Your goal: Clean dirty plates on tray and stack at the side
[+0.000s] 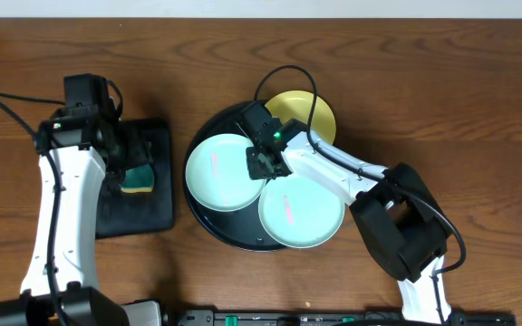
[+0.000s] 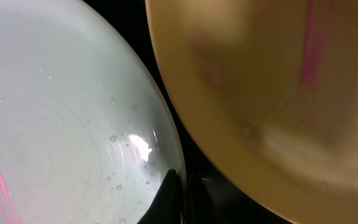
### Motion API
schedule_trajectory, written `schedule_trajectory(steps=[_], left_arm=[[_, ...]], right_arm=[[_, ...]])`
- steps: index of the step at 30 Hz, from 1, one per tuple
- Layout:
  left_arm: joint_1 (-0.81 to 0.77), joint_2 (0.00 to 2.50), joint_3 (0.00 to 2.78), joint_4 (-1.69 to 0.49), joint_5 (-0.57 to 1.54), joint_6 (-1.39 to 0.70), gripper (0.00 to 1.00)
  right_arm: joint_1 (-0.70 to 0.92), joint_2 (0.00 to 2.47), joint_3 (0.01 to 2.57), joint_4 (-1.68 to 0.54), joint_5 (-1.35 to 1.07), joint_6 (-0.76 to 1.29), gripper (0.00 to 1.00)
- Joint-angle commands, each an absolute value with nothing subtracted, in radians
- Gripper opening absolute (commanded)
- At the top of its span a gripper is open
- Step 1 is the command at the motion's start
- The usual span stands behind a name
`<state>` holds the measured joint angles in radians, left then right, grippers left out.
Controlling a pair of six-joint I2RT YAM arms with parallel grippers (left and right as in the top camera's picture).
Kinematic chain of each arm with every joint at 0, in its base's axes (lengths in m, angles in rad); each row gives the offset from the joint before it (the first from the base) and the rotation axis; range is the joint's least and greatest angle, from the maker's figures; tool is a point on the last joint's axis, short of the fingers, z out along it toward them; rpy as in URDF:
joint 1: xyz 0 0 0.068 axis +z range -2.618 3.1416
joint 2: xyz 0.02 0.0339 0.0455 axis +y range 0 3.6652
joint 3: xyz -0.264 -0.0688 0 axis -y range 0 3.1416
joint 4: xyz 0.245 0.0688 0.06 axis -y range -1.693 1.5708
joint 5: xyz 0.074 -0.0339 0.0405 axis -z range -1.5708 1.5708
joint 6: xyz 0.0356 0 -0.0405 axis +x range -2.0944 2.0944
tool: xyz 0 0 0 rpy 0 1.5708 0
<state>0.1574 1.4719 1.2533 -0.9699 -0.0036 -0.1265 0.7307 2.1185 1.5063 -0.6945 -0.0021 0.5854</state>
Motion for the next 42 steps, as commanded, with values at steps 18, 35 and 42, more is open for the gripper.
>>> schedule_trajectory(steps=[18, 35, 42], left_arm=[[0.172, 1.891, 1.215, -0.768, -0.02, 0.06, 0.48], [0.176, 1.926, 1.239, -0.74, -0.02, 0.054, 0.08], [0.175, 1.757, 1.267, -0.78, -0.008, 0.026, 0.08]], right_arm=[[0.733, 2.13, 1.517, -0.707, 0.018, 0.578, 0.01], [0.733, 2.13, 1.517, -0.705, 0.018, 0.579, 0.01], [0.733, 2.13, 1.517, -0.705, 0.011, 0.579, 0.01]])
